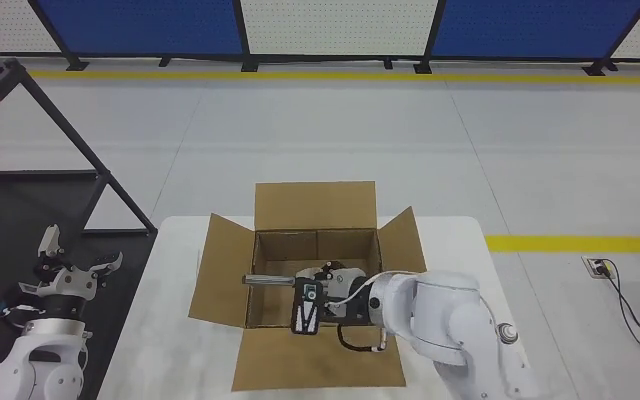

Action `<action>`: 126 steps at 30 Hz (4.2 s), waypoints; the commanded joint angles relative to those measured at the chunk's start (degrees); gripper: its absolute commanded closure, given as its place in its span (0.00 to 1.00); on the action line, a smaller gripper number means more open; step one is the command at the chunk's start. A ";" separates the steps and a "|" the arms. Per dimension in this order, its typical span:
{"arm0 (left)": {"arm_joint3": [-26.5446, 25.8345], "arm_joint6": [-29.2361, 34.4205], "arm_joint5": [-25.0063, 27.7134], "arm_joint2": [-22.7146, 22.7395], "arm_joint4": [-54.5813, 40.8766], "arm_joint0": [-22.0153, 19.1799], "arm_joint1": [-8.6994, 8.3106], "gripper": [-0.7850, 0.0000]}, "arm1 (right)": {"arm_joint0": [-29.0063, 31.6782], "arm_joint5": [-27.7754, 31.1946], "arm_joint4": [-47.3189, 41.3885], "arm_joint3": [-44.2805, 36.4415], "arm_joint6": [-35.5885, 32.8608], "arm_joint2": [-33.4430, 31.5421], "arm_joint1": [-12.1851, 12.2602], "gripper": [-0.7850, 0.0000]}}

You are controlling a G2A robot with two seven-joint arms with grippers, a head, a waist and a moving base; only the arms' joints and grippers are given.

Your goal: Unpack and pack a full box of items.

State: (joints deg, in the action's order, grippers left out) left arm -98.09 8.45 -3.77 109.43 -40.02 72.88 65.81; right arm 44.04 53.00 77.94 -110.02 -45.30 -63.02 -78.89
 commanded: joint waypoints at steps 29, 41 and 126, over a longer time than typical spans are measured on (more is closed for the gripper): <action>0.00 0.00 0.00 0.00 0.00 0.00 0.00 0.00 | 35.19 -12.43 -12.54 -24.63 -2.23 -40.96 5.17 1.00; 0.00 0.00 0.00 0.00 0.00 0.00 0.00 0.00 | 45.45 -18.90 -22.25 -24.63 -5.73 -47.35 5.81 1.00; 0.00 0.00 0.00 0.00 0.00 0.00 0.00 0.00 | 23.18 -36.95 -27.43 17.79 -30.17 -23.19 14.76 0.71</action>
State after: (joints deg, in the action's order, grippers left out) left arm -98.09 8.45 -3.77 109.43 -40.02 72.88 65.81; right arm 67.27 16.08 50.59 -92.27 -75.47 -86.26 -64.18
